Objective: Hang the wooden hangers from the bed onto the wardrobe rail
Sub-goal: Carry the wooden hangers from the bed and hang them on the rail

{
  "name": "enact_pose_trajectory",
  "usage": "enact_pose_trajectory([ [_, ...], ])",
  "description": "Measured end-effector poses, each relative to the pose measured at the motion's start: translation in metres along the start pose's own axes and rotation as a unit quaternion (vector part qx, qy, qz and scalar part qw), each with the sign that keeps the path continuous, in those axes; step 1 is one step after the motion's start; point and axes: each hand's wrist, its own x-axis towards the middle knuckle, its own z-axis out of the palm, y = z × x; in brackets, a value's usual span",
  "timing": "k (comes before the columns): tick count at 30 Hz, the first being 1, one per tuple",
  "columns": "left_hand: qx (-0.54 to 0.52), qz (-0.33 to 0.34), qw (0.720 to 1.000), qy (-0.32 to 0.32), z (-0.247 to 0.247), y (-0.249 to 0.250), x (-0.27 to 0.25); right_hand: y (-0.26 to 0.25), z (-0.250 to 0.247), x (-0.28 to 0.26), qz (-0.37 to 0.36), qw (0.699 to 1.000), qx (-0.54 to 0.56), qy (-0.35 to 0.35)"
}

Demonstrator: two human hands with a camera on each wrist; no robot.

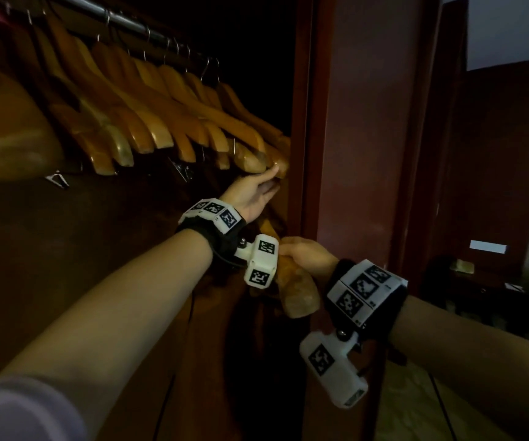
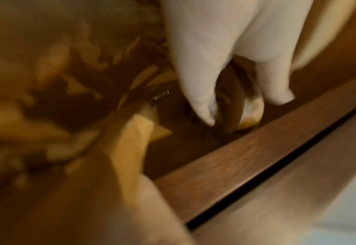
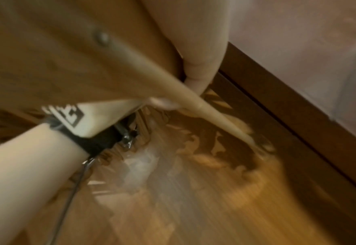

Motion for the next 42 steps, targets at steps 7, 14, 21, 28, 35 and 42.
enact_pose_trajectory([
  [7,-0.094,-0.002,0.996,-0.014,-0.030,0.021,-0.004,-0.007,0.003,0.013,0.056,0.996,0.067,-0.013],
  [14,-0.086,-0.017,0.996,-0.020,-0.055,0.035,-0.021,-0.007,0.008,0.010,0.042,0.995,0.078,0.047],
  [21,-0.113,-0.039,0.993,-0.025,-0.075,0.050,-0.027,-0.039,0.017,0.009,0.004,0.983,0.161,0.090],
  [28,-0.118,-0.030,0.992,-0.025,-0.077,0.055,-0.038,-0.079,0.021,0.024,-0.066,0.980,0.116,0.150],
  [35,-0.114,-0.029,0.991,-0.058,-0.088,0.062,-0.042,-0.106,0.021,0.058,-0.128,0.970,0.110,0.175],
  [42,-0.133,-0.024,0.989,-0.056,-0.089,0.060,-0.037,-0.141,0.009,0.077,-0.164,0.967,0.096,0.168],
])
